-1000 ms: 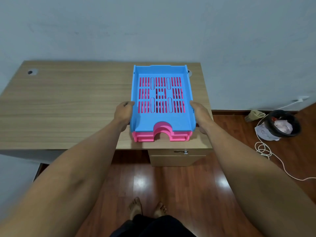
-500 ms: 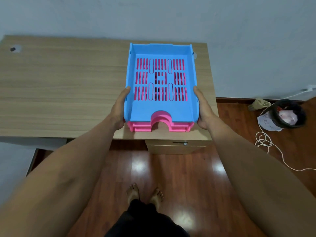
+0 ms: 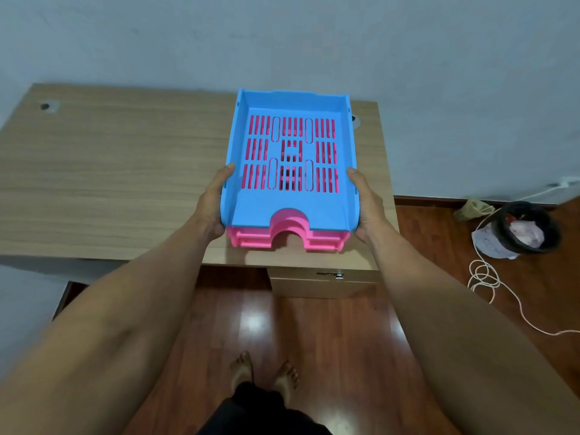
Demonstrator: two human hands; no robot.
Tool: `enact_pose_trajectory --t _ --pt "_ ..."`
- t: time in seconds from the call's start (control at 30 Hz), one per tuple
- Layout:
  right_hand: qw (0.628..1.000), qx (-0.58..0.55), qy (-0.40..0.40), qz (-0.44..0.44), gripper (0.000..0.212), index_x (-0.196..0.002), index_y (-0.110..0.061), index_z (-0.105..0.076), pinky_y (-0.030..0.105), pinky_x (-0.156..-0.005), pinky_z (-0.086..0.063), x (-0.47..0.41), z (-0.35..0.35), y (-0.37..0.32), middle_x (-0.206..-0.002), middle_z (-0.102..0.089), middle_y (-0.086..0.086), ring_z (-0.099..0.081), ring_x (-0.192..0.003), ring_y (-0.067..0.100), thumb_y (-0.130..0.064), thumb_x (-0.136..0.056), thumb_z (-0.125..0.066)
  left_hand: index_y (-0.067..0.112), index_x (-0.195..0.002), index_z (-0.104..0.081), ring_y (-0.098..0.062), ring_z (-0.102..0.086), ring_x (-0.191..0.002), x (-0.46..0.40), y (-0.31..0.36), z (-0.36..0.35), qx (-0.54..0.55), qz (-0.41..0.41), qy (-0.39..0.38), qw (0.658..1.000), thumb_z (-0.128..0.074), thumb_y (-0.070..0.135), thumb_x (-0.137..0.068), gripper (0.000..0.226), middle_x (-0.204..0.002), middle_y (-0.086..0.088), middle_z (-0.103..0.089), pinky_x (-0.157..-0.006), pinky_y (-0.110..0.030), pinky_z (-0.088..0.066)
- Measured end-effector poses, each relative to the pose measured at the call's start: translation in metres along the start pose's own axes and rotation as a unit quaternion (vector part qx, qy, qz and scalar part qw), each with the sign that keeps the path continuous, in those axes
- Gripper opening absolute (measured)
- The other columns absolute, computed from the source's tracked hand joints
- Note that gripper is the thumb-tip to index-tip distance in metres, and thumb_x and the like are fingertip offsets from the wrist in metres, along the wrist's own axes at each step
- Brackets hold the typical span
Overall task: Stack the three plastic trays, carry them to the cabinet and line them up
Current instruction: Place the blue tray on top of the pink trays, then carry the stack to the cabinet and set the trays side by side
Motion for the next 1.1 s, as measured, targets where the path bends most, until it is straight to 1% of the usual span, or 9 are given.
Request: enact_pose_trajectory --t 0.17,0.27,0.5,0.6,0.67,0.77,0.9,1.03,1.1 --pt "0.999 0.014 -0.012 0.031 0.064 -0.126 -0.013 -0.070 0.060 -0.110 -0.048 0.012 -0.036 -0.020 -0.121 -0.077 0.015 -0.073 -0.114 0.036 -0.051 -0.076 -0.085 0.016 -0.145 -0.053 -0.034 -0.061 -0.121 0.029 0.033 0.008 0.010 -0.038 0.018 0.999 -0.075 0.055 -0.083 0.077 -0.149 -0.016 -0.054 -0.104 -0.051 -0.048" --pt "0.998 0.024 -0.034 0.039 0.066 -0.126 -0.011 -0.070 0.059 -0.110 -0.048 0.022 -0.066 -0.023 -0.121 -0.077 0.015 -0.073 -0.115 0.036 -0.051 -0.076 -0.085 0.016 -0.144 -0.055 -0.035 -0.061 -0.120 0.054 0.053 0.022 0.006 -0.067 0.035 0.997 -0.077 0.055 -0.081 0.077 -0.148 -0.018 -0.055 -0.111 -0.056 -0.043" --pt "0.994 0.041 -0.095 0.046 0.061 -0.124 -0.009 -0.072 0.057 -0.100 -0.056 0.048 -0.161 -0.011 -0.118 -0.078 0.017 -0.074 -0.111 0.039 -0.047 -0.079 -0.084 0.015 -0.139 -0.061 -0.041 -0.057 -0.129 0.141 0.088 0.090 0.026 -0.140 0.111 0.984 -0.081 0.057 -0.077 0.078 -0.143 -0.019 -0.060 -0.112 -0.062 -0.040" --pt "0.988 0.057 -0.137 0.036 0.073 -0.127 -0.010 -0.072 0.060 -0.103 -0.053 0.068 -0.220 0.008 -0.123 -0.076 0.017 -0.072 -0.114 0.040 -0.051 -0.068 -0.091 0.016 -0.139 -0.060 -0.040 -0.056 -0.132 0.198 0.102 0.129 0.057 -0.172 0.144 0.973 -0.082 0.056 -0.076 0.078 -0.144 -0.019 -0.059 -0.113 -0.063 -0.038" --pt "0.981 0.069 -0.177 0.026 0.082 -0.129 -0.011 -0.071 0.063 -0.106 -0.050 0.086 -0.264 0.028 -0.127 -0.074 0.018 -0.070 -0.118 0.041 -0.053 -0.062 -0.095 0.016 -0.141 -0.059 -0.039 -0.057 -0.131 0.245 0.108 0.149 0.078 -0.192 0.153 0.966 -0.081 0.053 -0.078 0.077 -0.144 -0.018 -0.059 -0.111 -0.061 -0.041" --pt "0.967 0.093 -0.238 0.016 0.076 -0.129 -0.012 -0.071 0.063 -0.105 -0.051 0.123 -0.329 0.066 -0.126 -0.074 0.018 -0.070 -0.118 0.041 -0.050 -0.067 -0.093 0.014 -0.139 -0.061 -0.035 -0.068 -0.114 0.323 0.112 0.186 0.103 -0.252 0.178 0.946 -0.073 0.049 -0.086 0.065 -0.134 -0.018 -0.067 -0.099 -0.053 -0.055" --pt "0.944 0.119 -0.307 -0.004 0.076 -0.131 -0.013 -0.070 0.063 -0.105 -0.051 0.191 -0.409 0.128 -0.127 -0.074 0.016 -0.071 -0.118 0.040 -0.051 -0.068 -0.092 0.012 -0.135 -0.064 -0.036 -0.068 -0.111 0.444 0.099 0.250 0.120 -0.304 0.263 0.908 -0.076 0.049 -0.083 0.065 -0.133 -0.020 -0.067 -0.094 -0.052 -0.058" --pt "0.899 0.127 -0.412 -0.075 0.073 -0.142 -0.014 -0.061 0.062 -0.113 -0.044 0.277 -0.480 0.210 -0.139 -0.067 0.017 -0.064 -0.128 0.039 -0.050 -0.083 -0.082 0.013 -0.133 -0.066 -0.042 -0.063 -0.124 0.571 0.068 0.306 0.126 -0.336 0.352 0.864 -0.085 0.053 -0.070 0.077 -0.130 -0.020 -0.069 -0.105 -0.061 -0.048" --pt "0.873 0.139 -0.453 -0.117 0.067 -0.144 -0.014 -0.059 0.057 -0.114 -0.044 0.325 -0.508 0.253 -0.141 -0.066 0.017 -0.064 -0.127 0.035 -0.051 -0.090 -0.074 0.013 -0.131 -0.068 -0.043 -0.062 -0.124 0.636 0.048 0.328 0.135 -0.357 0.385 0.840 -0.086 0.055 -0.068 0.077 -0.129 -0.020 -0.069 -0.106 -0.062 -0.047"
Point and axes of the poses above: each hand's wrist, its own x-axis away from the middle knuckle, its own z-axis out of the back of the hand, y = z × x, the point moved 10 cm from there along -x, towards the middle knuckle
